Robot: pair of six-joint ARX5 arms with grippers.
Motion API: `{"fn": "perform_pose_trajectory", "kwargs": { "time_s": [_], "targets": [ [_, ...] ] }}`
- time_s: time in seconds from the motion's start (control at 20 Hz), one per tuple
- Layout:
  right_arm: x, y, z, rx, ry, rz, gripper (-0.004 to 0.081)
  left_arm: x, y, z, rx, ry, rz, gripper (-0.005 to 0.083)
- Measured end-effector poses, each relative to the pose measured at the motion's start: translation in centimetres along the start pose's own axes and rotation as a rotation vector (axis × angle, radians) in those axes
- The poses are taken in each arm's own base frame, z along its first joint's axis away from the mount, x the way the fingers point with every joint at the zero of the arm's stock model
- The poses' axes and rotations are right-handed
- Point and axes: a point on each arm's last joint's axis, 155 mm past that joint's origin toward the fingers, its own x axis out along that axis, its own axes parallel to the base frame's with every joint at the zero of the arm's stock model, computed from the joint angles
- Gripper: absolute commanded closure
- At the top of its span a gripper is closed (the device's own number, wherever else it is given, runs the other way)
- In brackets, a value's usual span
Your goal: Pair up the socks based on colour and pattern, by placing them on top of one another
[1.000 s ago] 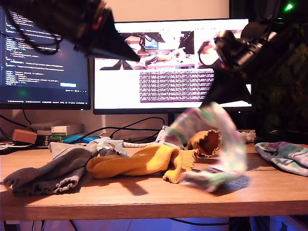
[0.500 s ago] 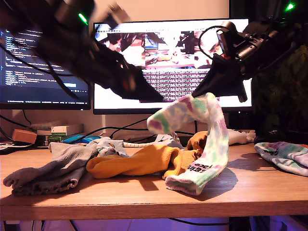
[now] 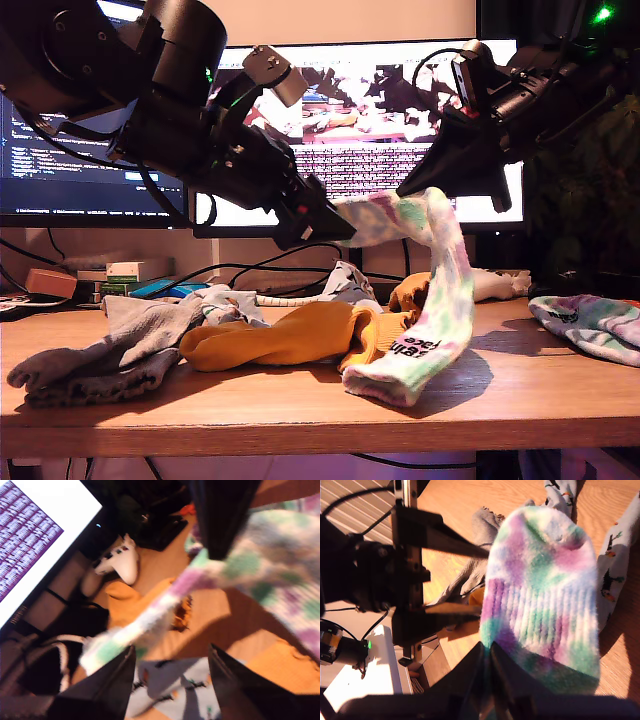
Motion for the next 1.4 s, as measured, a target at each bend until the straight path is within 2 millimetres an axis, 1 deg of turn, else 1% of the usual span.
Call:
{"fn": "perform_pose_trajectory", "kwargs": {
  "time_s": [0.15, 0.3, 0.35, 0.45, 0.5, 0.55, 0.7, 0.8, 1.1, 1.15, 1.4],
  "targets": [
    [-0.3, -0.9, -0.2, 0.004, 0.005, -0.037, 0.0783, 0.0, 0.1, 0.2, 0.019, -0.006, 0.004, 0.0359],
    [-0.9, -2.4, -0.4, 0.010, 0.012, -0.104, 0.0783, -0.5, -0.8, -0.4, 0.014, 0.040, -0.035, 0.0364],
    [-1.1, -2.7, -0.3, 0.008, 0.006, -0.112, 0.0783, -0.8, -0.9, 0.0, 0.013, 0.044, -0.044, 0.0364],
    [-1.3, -2.9, -0.2, 0.007, 0.000, -0.117, 0.0783, -1.5, -0.7, 1.7, 0.023, 0.004, -0.046, 0.0364],
    [-1.4, -3.0, -0.1, 0.010, -0.003, -0.118, 0.0783, -1.6, -0.9, 2.1, 0.023, -0.007, -0.062, 0.0364],
    [-1.5, -2.9, -0.1, 0.011, -0.006, -0.114, 0.0783, -1.6, -1.2, 2.2, 0.035, -0.010, -0.075, 0.0364],
    [-1.2, -2.6, -0.2, 0.012, -0.002, -0.101, 0.0783, -1.3, -1.6, 1.6, 0.061, -0.002, -0.088, 0.0364],
    [-1.0, -1.9, -0.2, 0.015, 0.000, -0.073, 0.0783, -0.9, -1.3, 1.6, 0.097, -0.015, -0.074, 0.0364],
    [-0.5, -0.3, -0.3, 0.029, 0.001, -0.002, 0.0783, -0.6, -1.1, 1.3, 0.101, -0.027, -0.065, 0.0364],
    [-0.5, 0.0, -0.3, 0.030, 0.001, 0.010, 0.0783, -0.5, -1.2, 1.1, 0.110, -0.025, -0.067, 0.0364],
    [0.0, 0.9, -0.5, 0.035, 0.013, 0.042, 0.0783, 0.5, -2.3, -1.2, 0.146, 0.015, -0.099, 0.0366]
  ]
}}
